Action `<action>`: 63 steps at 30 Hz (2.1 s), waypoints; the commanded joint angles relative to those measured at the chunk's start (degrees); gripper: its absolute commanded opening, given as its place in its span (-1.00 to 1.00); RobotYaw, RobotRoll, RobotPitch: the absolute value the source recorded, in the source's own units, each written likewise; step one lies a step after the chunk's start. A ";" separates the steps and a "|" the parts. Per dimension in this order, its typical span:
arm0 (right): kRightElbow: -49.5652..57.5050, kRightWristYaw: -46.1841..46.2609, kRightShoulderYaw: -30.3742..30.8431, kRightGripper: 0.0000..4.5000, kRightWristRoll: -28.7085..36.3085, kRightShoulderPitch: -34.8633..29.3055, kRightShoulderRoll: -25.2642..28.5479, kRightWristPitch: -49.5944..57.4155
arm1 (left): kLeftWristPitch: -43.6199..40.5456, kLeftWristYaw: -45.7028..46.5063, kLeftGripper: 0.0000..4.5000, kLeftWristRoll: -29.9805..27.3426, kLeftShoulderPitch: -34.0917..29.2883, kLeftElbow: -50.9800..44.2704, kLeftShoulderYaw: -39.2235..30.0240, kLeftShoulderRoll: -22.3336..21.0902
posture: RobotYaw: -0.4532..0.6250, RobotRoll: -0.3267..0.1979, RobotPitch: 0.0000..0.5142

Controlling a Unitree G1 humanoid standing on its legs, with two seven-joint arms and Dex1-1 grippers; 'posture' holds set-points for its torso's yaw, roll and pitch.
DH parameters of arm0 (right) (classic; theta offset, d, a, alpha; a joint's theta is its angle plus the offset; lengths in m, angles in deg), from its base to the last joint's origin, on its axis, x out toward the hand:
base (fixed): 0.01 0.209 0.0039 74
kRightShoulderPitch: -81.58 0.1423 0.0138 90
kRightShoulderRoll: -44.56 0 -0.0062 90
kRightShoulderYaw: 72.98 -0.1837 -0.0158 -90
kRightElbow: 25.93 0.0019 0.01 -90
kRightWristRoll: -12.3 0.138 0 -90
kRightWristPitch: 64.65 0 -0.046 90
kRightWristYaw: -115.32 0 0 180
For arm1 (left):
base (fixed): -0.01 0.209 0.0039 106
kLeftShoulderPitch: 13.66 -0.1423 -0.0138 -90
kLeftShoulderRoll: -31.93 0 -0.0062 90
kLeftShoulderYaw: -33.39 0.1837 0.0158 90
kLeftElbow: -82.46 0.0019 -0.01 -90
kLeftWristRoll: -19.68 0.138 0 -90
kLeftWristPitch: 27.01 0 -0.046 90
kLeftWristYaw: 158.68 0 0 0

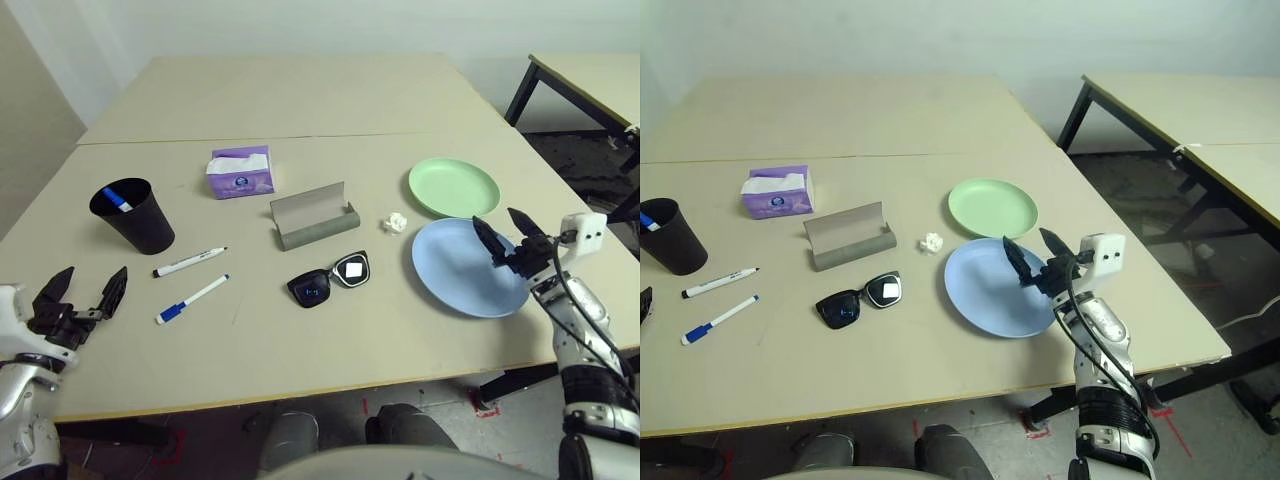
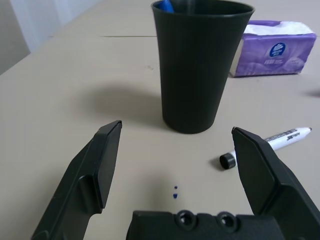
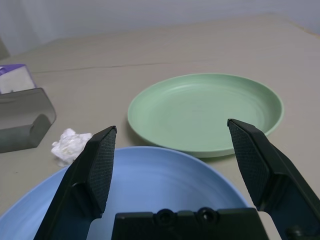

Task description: Organize and tidy the items on the table.

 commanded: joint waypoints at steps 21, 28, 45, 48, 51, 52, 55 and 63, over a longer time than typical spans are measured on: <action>2.34 1.87 -1.48 1.00 0.78 -1.48 2.81 1.35 | -0.53 -4.06 0.98 -2.75 5.16 1.82 2.04 1.78 | -0.12 0.25 -0.84; 6.07 6.25 -2.61 1.00 -0.03 -4.27 3.96 3.74 | -3.07 -19.57 0.98 -7.77 7.27 -0.88 6.63 0.25 | -0.22 0.25 -0.86; 33.69 21.19 -5.43 1.00 0.49 -16.08 11.03 34.00 | -2.58 -47.19 0.98 -1.78 19.26 3.65 23.91 -7.65 | -0.51 0.25 -0.88; 40.44 18.81 -6.29 1.00 5.84 -20.32 13.23 42.88 | -2.11 -47.34 0.98 -1.12 20.48 5.03 24.83 -6.76 | -0.53 0.25 -0.87; 48.01 19.33 -7.32 1.00 11.19 -23.97 14.51 54.33 | -0.62 -46.85 0.98 -0.01 22.35 7.44 25.51 -5.61 | -0.57 0.25 -0.86; 49.50 19.58 -7.42 1.00 12.78 -24.02 14.57 57.08 | -0.46 -46.64 0.98 0.14 22.72 7.94 25.54 -5.23 | -0.58 0.25 -0.86; 51.36 19.96 -7.41 1.00 16.23 -22.26 14.29 62.33 | -0.28 -46.18 0.98 0.25 23.11 8.45 25.46 -4.48 | -0.57 0.25 -0.87; 51.38 19.93 -7.29 1.00 23.44 -16.22 13.60 71.70 | -1.53 -44.92 0.98 -0.55 21.84 6.45 24.61 -4.85 | -0.53 0.25 -0.83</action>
